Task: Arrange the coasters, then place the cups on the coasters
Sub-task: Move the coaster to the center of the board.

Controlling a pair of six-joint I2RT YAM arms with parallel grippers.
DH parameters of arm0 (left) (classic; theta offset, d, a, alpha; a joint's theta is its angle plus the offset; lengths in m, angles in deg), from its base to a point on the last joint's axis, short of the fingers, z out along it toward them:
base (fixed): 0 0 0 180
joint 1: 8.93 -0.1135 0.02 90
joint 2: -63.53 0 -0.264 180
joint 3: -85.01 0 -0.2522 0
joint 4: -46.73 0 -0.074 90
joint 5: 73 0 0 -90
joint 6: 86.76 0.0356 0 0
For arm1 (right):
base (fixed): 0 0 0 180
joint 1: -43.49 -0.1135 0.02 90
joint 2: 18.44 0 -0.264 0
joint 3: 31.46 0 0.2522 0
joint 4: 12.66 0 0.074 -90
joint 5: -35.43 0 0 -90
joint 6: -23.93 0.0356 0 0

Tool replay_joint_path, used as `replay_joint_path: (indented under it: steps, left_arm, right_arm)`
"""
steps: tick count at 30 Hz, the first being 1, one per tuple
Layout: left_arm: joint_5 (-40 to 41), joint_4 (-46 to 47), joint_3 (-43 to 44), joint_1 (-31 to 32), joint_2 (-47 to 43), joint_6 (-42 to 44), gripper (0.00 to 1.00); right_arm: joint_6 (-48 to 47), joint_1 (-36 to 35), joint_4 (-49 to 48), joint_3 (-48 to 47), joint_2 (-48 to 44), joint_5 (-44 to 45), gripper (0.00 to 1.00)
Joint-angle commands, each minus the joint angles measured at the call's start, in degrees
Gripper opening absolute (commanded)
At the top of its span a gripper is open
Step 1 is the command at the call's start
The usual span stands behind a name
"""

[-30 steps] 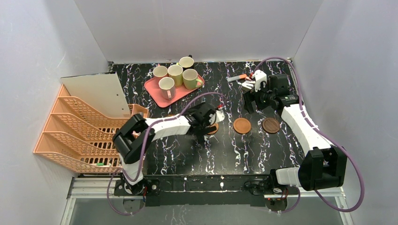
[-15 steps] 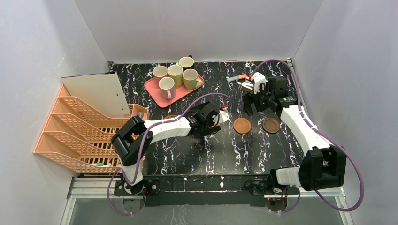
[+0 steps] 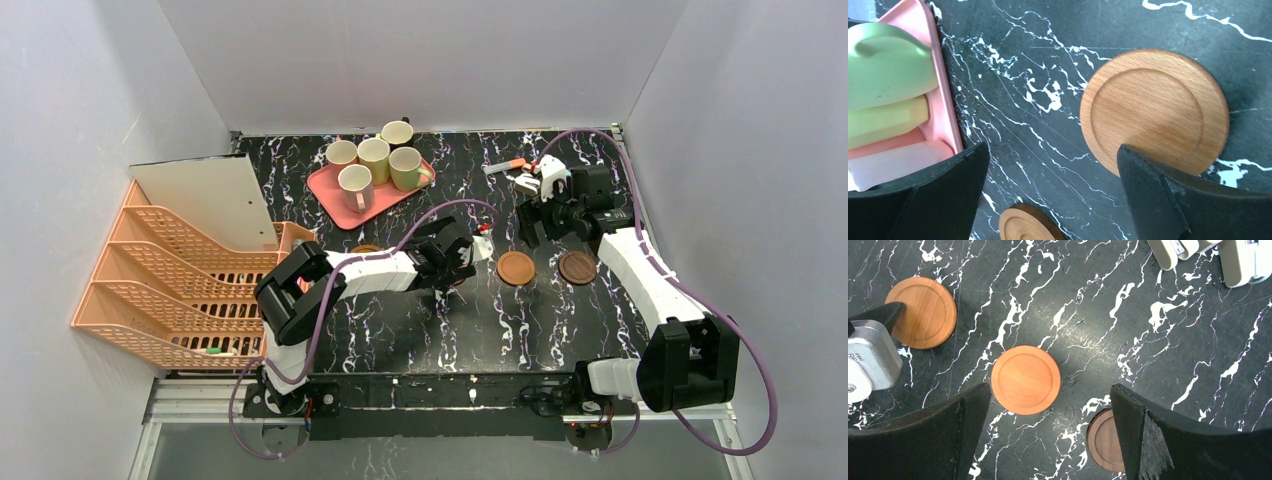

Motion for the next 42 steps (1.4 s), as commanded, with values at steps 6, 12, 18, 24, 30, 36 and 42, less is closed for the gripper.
replay_joint_path:
  steps: [6,12,18,24,30,36,42]
  left_arm:
    - [1.9,1.27,-1.35,-1.83,-0.38,0.52,0.98]
    - [0.87,0.57,-4.34,-3.79,-3.11,0.5,0.98]
    - [-0.4,0.91,-7.93,-5.22,-6.14,0.48,0.98]
    - [0.82,3.18,-8.94,-6.71,-6.16,0.68,0.98]
    - [0.0,3.49,-8.5,-7.11,-5.61,0.63,0.98]
    - [-2.08,3.17,-8.92,-7.09,-8.86,0.15,0.98]
    - [-2.33,6.31,-8.83,-7.48,-11.96,-1.41,0.98]
  right_arm:
    - [-0.67,-0.31,-1.89,0.68,-2.02,-0.25,0.99]
    - [-0.67,-0.34,-1.9,0.68,-1.97,-0.3,0.99]
    - [-0.67,-0.36,-1.9,0.59,-1.96,-0.32,0.99]
    - [-0.58,-0.31,-1.77,0.5,-1.67,-0.48,0.99]
    - [-0.71,-0.32,-1.16,0.42,-1.23,-1.03,0.99]
    - [-1.1,-0.35,0.21,-0.06,-0.58,-2.17,0.99]
    - [-4.44,-1.61,6.23,-1.19,0.94,-4.8,0.99]
